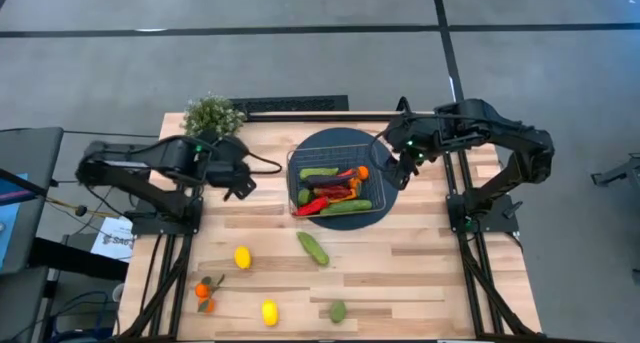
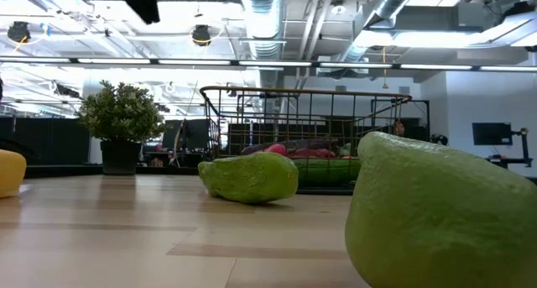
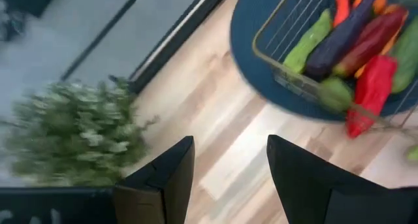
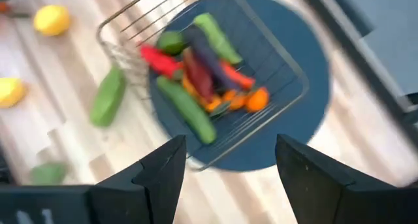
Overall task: Build produce basket
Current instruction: Put the top lemon into the wire basket
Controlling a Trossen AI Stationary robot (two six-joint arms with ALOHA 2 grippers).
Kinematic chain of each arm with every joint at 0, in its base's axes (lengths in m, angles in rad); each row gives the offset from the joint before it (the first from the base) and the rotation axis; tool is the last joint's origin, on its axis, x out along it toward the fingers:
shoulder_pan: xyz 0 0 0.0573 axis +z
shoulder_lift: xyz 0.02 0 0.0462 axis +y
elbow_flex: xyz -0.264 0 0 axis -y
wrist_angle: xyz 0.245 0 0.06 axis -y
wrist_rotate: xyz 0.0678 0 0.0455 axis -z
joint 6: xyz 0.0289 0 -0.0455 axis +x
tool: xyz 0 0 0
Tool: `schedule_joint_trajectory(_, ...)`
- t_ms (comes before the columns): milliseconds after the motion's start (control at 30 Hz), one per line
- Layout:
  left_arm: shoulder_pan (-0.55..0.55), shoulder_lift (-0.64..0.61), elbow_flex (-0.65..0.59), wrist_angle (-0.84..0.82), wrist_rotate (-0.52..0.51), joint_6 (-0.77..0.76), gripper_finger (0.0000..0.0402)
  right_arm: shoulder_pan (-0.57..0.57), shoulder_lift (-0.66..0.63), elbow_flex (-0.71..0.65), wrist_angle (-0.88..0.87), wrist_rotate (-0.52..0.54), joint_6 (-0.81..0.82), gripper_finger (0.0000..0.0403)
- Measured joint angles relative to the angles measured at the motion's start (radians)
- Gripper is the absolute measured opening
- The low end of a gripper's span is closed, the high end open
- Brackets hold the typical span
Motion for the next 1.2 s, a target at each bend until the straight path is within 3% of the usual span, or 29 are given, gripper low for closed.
schedule_joint_trajectory(167, -0.01, -0.072, -0.138, 0.127, 0.038, -0.018, 0.0181, 0.035, 0.001, -0.046, -0.001, -0.083, 0.092, 0.0255)
schedule_joint_trajectory(333, -0.01, -0.081, -0.168, 0.158, 0.094, 0.023, 0.0181, 0.1, 0.005, -0.096, 0.005, -0.09, 0.22, 0.0255)
schedule_joint_trajectory(533, -0.01, -0.082, -0.168, 0.158, 0.269, 0.022, 0.0181, 0.177, 0.051, -0.112, 0.033, -0.088, 0.299, 0.0255)
schedule_joint_trajectory(633, -0.026, -0.078, -0.168, 0.139, 0.336, -0.061, 0.018, 0.196, 0.085, -0.112, 0.06, -0.08, 0.296, 0.0255)
schedule_joint_trajectory(1033, -0.239, 0.074, -0.168, -0.041, 0.297, -0.63, 0.018, 0.149, 0.196, -0.112, 0.043, -0.06, 0.136, 0.0255)
schedule_joint_trajectory(1133, -0.302, 0.13, -0.168, -0.038, 0.355, -0.67, 0.018, 0.134, 0.196, -0.112, 0.034, -0.058, 0.084, 0.0255)
schedule_joint_trajectory(1200, -0.351, 0.165, -0.168, 0.0, 0.371, -0.564, 0.018, 0.128, 0.193, -0.112, 0.035, -0.057, 0.048, 0.0255)
